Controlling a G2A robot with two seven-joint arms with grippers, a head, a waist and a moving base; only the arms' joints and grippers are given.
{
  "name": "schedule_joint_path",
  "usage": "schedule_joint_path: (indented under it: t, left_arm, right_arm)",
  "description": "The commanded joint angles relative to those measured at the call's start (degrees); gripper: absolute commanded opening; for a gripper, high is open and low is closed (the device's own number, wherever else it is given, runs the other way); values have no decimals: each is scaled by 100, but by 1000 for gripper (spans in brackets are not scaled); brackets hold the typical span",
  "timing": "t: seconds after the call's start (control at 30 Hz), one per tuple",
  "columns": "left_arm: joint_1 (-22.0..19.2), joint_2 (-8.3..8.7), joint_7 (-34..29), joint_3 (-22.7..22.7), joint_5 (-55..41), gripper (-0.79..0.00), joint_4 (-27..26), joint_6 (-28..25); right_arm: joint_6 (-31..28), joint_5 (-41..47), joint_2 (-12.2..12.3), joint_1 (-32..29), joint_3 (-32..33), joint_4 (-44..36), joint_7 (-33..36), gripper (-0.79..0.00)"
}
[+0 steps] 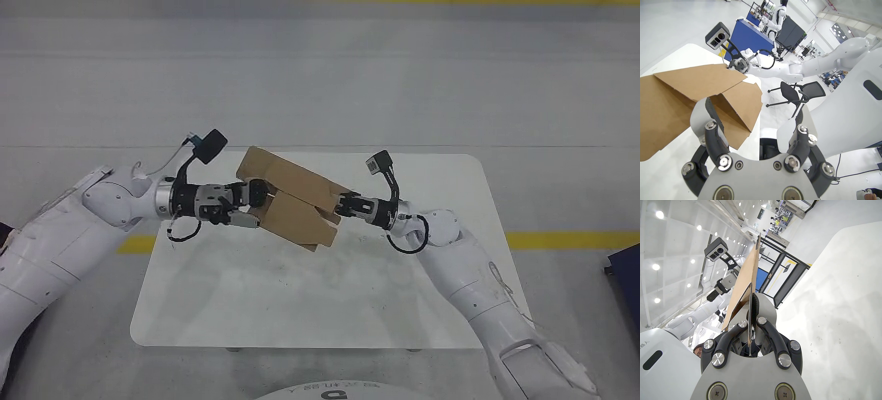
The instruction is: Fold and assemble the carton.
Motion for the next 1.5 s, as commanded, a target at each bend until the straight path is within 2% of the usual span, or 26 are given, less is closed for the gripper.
schedule_joint_path:
  t: [0.0, 0.03, 0.27, 0.57, 0.67, 0.73, 0.93, 1.07, 1.2, 1.27, 1.33, 1.4, 1.47]
  left_arm:
    - [-74, 28, -46, 126, -16, -28, -49, 48]
    - [-112, 38, -55, 181, -55, 0, -62, 57]
    - [-449, -2, -401, 534, -448, 0, -46, 403]
    - [-720, -144, 62, 631, -624, -3, 184, -59]
    - [-843, -200, 62, 625, -711, -62, 234, -59]
    - [-939, -247, 54, 644, -728, -99, 351, -52]
    - [-1177, -483, -170, 799, -920, -139, 777, 173]
    - [-1240, -598, -23, 822, -1064, -120, 1015, 25]
    - [-1176, -505, 61, 776, -1270, -102, 978, -59]
    - [-1117, -391, 60, 823, -1213, -86, 811, -59]
    - [-1077, -263, 60, 911, -1193, -6, 574, -59]
    - [-1095, -143, 60, 983, -1242, 0, 433, -59]
    - [-1146, -49, 60, 999, -1378, 0, 365, -59]
  right_arm:
    - [-4, 10, 2, 2, -1, 2, -2, -785]
    - [-5, 12, 3, 3, -3, 2, -1, -785]
    - [-66, 0, 6, -16, -31, -31, -28, -785]
    - [67, -191, 20, -17, -130, -44, 80, -785]
    - [157, -354, 9, 5, -228, -30, 38, -785]
    - [188, -385, 3, 16, -280, -32, 59, -785]
    - [237, -195, 26, 30, -287, -31, 388, -785]
    - [312, -95, 52, 47, -208, -31, 435, -785]
    - [559, 604, 93, 141, 41, 90, 749, -785]
    - [822, 886, 114, 245, 151, 228, 934, -785]
    - [1154, 1100, 123, 388, 182, 349, 1202, -785]
    - [1434, 1153, 126, 524, 148, 463, 1462, -785]
    - [1434, 1153, 126, 524, 148, 463, 1462, -785]
